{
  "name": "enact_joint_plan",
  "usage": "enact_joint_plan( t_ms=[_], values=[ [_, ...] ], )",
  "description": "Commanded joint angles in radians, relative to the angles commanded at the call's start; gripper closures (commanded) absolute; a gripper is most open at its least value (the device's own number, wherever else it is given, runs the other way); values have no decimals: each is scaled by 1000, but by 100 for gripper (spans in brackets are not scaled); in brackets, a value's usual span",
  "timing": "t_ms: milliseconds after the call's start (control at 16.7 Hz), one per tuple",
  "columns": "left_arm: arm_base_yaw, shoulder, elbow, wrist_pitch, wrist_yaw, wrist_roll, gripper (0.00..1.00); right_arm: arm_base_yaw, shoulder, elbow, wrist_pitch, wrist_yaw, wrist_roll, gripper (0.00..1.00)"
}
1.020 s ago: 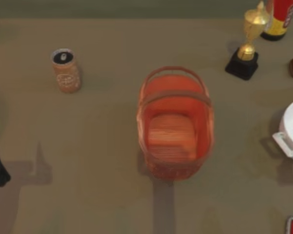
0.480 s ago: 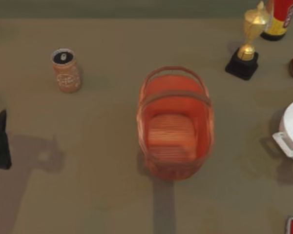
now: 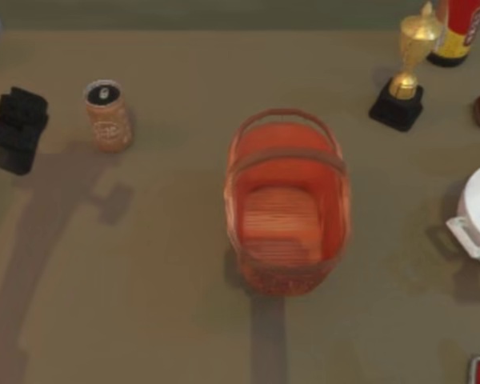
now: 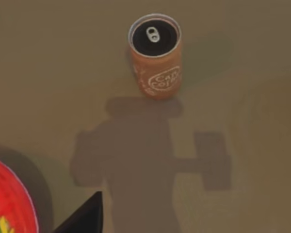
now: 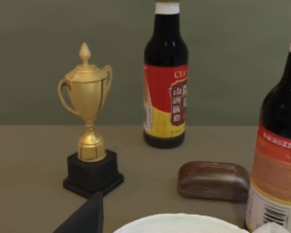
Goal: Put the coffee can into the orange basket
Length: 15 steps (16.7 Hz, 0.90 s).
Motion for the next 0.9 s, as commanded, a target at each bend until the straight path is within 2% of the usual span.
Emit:
enact_joint_plan(
  t_ms=[480,900],
  values=[
    [-32,787,781,-480,-3,173,0,0,0,0,0,0,0,0],
    [-39,1337,1418,-763,-45,306,0,0,0,0,0,0,0,0]
  ],
)
